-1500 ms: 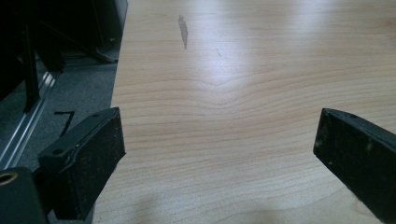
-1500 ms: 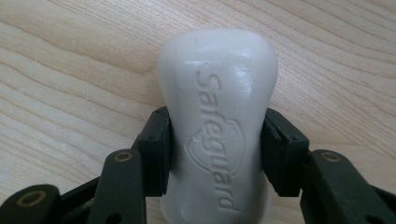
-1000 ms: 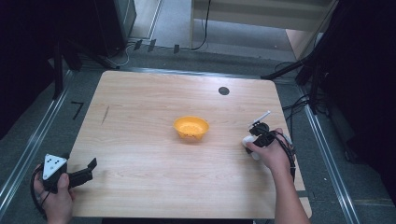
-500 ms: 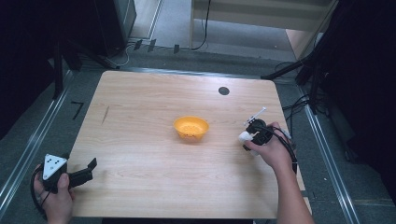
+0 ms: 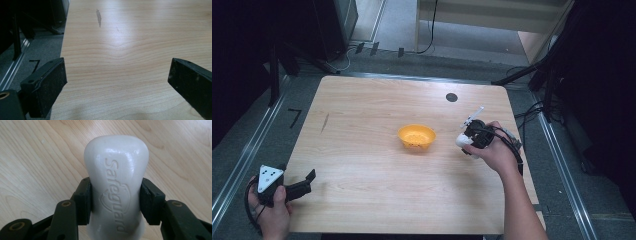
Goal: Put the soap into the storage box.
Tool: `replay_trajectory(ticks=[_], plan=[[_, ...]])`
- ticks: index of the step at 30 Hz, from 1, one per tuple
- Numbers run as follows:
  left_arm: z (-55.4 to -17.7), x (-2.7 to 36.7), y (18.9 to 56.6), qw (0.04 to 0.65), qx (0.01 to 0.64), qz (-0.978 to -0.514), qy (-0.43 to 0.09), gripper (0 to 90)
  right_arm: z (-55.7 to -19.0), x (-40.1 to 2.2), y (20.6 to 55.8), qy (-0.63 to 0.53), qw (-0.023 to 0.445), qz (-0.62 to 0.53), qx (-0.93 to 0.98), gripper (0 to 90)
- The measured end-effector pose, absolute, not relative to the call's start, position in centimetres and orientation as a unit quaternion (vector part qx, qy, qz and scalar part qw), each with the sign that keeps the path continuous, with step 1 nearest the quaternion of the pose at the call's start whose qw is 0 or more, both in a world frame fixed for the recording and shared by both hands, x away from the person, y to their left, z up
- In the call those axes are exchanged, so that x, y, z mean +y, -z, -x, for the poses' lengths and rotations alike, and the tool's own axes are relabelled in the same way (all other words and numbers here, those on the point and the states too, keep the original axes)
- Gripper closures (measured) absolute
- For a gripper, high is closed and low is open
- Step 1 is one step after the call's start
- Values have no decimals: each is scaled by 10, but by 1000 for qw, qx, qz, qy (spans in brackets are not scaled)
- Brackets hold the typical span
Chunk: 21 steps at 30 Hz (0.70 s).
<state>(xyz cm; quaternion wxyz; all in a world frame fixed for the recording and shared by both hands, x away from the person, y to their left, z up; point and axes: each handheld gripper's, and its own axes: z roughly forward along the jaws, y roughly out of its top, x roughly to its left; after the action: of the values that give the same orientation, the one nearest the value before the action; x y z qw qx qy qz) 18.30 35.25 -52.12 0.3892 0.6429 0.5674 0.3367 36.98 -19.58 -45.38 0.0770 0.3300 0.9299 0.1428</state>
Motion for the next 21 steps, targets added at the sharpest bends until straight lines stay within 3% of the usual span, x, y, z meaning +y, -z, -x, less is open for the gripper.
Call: replay_trajectory(ticks=[21], plan=[[-183, 353, 521, 390, 569, -641, -337, 22, -384, -149, 435, -145, 94, -234, 957, 510]])
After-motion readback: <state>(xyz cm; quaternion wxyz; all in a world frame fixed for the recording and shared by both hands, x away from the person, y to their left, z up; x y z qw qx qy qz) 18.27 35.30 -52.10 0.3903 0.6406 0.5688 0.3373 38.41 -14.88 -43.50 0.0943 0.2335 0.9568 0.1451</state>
